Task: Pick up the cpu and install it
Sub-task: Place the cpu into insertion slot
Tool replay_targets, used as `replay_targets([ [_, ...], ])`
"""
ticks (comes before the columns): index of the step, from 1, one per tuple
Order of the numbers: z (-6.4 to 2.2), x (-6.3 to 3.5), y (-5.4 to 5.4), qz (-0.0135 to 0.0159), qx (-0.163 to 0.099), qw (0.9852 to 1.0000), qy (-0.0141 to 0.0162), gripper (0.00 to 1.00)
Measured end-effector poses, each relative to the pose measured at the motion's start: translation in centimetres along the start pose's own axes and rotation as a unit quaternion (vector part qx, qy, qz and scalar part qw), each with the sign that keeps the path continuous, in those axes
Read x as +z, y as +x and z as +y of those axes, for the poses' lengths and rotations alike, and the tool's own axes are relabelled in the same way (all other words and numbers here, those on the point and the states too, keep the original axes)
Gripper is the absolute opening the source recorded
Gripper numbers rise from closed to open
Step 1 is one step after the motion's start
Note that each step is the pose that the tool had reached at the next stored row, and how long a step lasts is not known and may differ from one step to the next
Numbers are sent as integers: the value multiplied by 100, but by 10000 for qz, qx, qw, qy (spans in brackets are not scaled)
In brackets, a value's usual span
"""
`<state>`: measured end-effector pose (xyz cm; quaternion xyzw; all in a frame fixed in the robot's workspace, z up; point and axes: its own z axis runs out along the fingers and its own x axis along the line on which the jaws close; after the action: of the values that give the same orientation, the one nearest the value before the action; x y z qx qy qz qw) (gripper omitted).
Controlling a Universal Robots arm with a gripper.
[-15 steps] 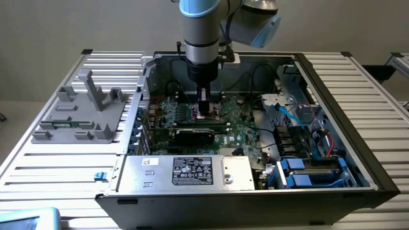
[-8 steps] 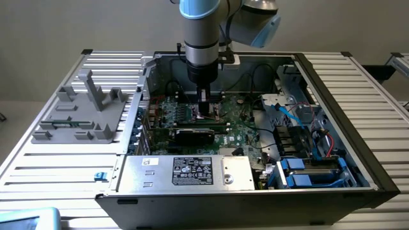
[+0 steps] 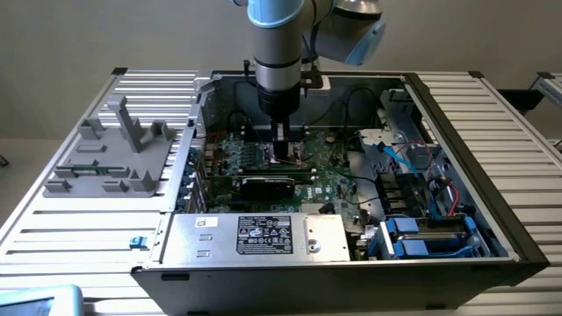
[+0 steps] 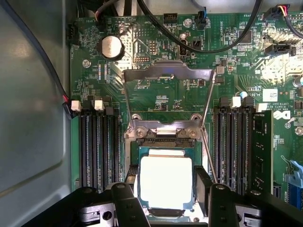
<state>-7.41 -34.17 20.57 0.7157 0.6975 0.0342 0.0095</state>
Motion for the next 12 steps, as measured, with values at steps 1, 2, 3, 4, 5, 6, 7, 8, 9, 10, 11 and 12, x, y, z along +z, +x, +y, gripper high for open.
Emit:
replay_targets([
  [1, 0, 1, -2, 0, 0, 10000, 0, 56],
  [2, 1, 3, -5, 0, 0, 10000, 0, 56],
  [3, 1, 5, -7, 0, 0, 10000, 0, 56],
  [4, 1, 7, -8, -1, 0, 10000, 1, 56],
  [5, 1, 10, -10, -1, 0, 10000, 0, 56],
  [6, 1, 13, -12, -1, 0, 10000, 1, 56],
  [7, 1, 17, -13, -2, 0, 10000, 1, 56],
  [8, 2, 22, -13, -1, 0, 10000, 1, 56],
  [9, 5, 26, -13, -1, -1, 10000, 1, 56],
  [10, 9, 30, -13, -1, -1, 10000, 1, 56],
  [11, 13, 31, -13, -2, 0, 10000, 2, 56],
  [12, 18, 33, -14, -2, 0, 10000, 2, 56],
])
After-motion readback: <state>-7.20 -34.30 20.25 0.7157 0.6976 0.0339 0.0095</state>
